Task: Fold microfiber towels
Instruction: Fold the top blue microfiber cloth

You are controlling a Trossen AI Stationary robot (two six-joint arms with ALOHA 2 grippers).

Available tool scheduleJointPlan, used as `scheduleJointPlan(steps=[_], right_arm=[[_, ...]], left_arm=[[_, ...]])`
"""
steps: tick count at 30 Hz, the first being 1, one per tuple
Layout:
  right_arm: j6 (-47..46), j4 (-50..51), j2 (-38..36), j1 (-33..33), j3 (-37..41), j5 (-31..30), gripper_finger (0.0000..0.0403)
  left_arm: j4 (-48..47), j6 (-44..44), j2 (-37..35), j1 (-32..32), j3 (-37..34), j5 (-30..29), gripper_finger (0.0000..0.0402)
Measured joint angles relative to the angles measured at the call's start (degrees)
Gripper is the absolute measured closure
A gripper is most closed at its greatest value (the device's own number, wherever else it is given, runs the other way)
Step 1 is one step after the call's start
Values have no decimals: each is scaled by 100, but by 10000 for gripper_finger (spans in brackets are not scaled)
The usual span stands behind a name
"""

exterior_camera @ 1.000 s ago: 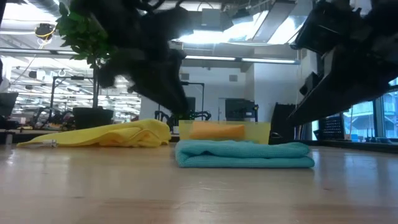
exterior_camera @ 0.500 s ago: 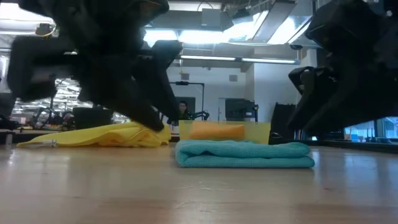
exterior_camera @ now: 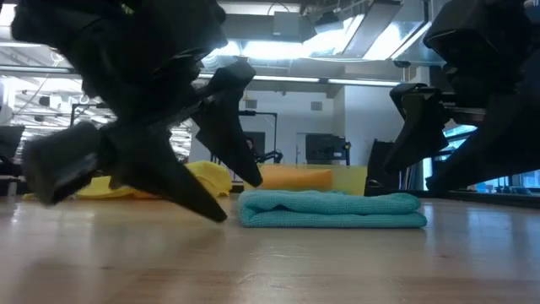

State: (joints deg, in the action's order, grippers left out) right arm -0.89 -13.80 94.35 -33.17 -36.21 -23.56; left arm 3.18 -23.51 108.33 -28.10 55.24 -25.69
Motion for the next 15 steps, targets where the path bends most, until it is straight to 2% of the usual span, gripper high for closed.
scheduleJointPlan(steps=[7, 15], right_arm=[[-31, -7, 0, 0, 0, -76, 160], [-39, -7, 0, 0, 0, -78, 160]], left_arm=[[604, -534, 422, -185, 24, -635, 189], [736, -1037, 527, -139, 31, -689, 196]])
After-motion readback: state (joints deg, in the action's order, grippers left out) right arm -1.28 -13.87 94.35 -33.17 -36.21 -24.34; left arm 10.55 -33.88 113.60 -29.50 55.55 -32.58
